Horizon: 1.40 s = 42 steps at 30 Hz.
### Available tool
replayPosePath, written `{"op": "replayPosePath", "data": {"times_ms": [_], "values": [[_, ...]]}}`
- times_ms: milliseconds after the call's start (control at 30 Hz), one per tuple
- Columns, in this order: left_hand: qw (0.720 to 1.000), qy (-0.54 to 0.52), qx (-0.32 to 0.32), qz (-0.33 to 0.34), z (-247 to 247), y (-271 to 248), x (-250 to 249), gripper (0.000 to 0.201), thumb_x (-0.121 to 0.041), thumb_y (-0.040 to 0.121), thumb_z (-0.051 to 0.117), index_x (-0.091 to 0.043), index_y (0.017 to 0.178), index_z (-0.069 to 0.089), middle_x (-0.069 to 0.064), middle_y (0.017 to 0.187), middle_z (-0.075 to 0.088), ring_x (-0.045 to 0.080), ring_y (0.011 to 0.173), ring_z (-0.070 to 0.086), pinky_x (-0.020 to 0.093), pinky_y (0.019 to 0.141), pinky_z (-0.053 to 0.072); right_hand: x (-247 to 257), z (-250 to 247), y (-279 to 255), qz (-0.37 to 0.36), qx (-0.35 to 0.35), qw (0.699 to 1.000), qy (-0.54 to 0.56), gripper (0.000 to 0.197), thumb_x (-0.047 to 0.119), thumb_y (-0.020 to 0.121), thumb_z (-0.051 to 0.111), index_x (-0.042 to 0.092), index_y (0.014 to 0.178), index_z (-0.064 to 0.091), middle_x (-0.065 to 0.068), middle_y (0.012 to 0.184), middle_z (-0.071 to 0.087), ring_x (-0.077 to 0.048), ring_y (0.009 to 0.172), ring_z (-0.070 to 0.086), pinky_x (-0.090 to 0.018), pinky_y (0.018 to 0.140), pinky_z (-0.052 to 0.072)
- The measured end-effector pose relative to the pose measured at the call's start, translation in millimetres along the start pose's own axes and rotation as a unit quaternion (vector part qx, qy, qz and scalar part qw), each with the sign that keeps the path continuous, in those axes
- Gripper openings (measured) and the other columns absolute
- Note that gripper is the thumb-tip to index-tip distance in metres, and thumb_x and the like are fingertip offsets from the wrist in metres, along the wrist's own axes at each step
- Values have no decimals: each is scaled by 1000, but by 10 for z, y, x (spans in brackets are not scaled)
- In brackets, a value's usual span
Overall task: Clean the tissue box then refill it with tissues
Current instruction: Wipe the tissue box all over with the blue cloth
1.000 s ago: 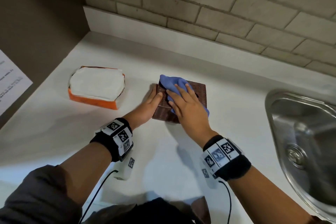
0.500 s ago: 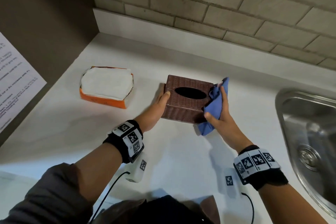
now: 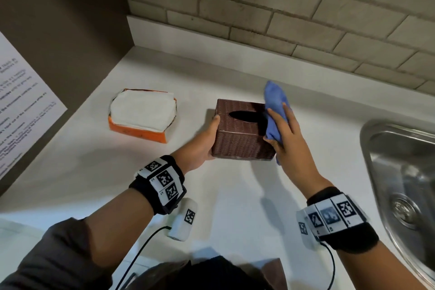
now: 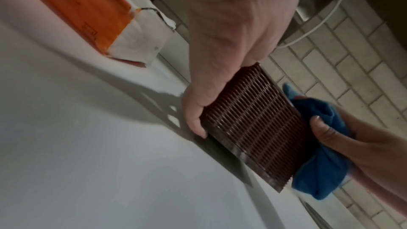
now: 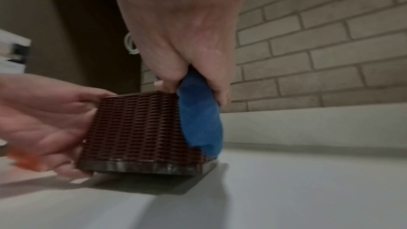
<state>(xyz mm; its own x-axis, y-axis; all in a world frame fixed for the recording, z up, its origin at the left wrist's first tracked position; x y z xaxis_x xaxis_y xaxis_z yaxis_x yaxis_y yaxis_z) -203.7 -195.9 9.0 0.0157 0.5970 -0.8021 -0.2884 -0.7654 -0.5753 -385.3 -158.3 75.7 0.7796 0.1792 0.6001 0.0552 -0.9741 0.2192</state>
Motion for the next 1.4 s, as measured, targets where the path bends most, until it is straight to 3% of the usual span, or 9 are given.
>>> {"op": "replayPosePath", "data": {"times_ms": [100, 233, 467, 733, 867, 1000, 1100, 1267, 1400], "values": [[1000, -1, 4, -12, -16, -39, 22, 53, -54, 103, 29, -19, 136, 53, 2, 119, 68, 6, 83, 64, 25, 64, 49, 185, 137, -71, -88, 6, 993, -74, 67, -11, 87, 55, 22, 143, 40, -1, 157, 25, -28, 144, 26, -39, 116, 28], [998, -40, 44, -16, 15, -99, 5, 42, -51, 102, 35, -22, 95, 65, -7, 79, 78, -1, 56, 70, 14, 50, 54, 338, 437, -111, -154, 85, 972, -153, 68, -7, 84, 58, 25, 142, 43, 0, 155, 33, -44, 134, 34, -53, 108, 35], [994, -88, 55, -24, -53, -113, -34, 44, -52, 100, 39, -21, 103, 69, -3, 91, 77, 11, 82, 74, 28, 69, 60, 513, 489, -115, -178, 74, 943, -270, 69, 29, 78, 72, 43, 138, 42, 1, 140, 44, -37, 110, 43, -49, 88, 39], [999, -34, 18, 18, -25, -175, -47, 40, -41, 106, 33, -29, 143, 42, -13, 102, 66, -5, 78, 66, 17, 53, 56, 128, 213, -3, -45, 70, 973, -214, 61, 47, 78, 69, 42, 136, 48, -9, 123, 44, -30, 102, 42, -47, 90, 46], [999, -38, 4, -28, -5, -177, -40, 44, -47, 104, 35, -21, 136, 50, -8, 97, 66, 6, 85, 62, 27, 65, 48, 124, 116, 35, -35, -4, 985, -168, 64, 39, 78, 71, 25, 137, 52, -19, 120, 47, -36, 104, 43, -42, 96, 43], [993, -57, -26, -97, -83, -225, -102, 38, -51, 100, 44, -16, 97, 60, 1, 84, 64, 15, 74, 61, 29, 54, 49, 125, -25, 25, -14, -68, 985, -159, 72, 53, 74, 60, 24, 139, 48, -22, 125, 42, -32, 111, 35, -31, 97, 27], [990, -52, -11, -129, -147, -258, -151, 49, -55, 94, 50, -15, 121, 59, 7, 97, 65, 24, 82, 64, 29, 48, 53, -28, -63, 42, 42, -52, 998, -22, 70, 41, 79, 67, 29, 143, 40, -20, 137, 29, -34, 125, 31, -38, 110, 29], [996, -10, 45, -70, -126, -238, -226, 68, -70, 92, 36, -17, 131, 55, 5, 112, 68, 24, 96, 68, 34, 73, 63, -110, 15, 162, 78, 15, 989, 122, 61, 20, 91, 60, 33, 145, 34, -10, 143, 32, -6, 115, 38, 2, 91, 30], [971, 152, 167, 76, -224, -273, -256, 88, -80, 65, 61, -55, 143, 28, -1, 150, 47, 23, 128, 59, 42, 108, 48, -165, -59, 284, 90, 8, 993, 69, 54, 19, 89, 64, 23, 139, 45, -12, 137, 42, -19, 119, 46, -20, 96, 33]]}}
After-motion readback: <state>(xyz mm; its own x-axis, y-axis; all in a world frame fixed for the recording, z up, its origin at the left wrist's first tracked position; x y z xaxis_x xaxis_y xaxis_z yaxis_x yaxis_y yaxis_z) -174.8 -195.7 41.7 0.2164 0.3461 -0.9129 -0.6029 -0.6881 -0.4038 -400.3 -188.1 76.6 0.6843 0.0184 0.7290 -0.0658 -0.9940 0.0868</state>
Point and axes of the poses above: each hand's wrist, its own y-axis towards the middle knuckle, its own z-axis out of the palm, x = y × z, the point moved 6 cm from there along y, towards the middle knuckle
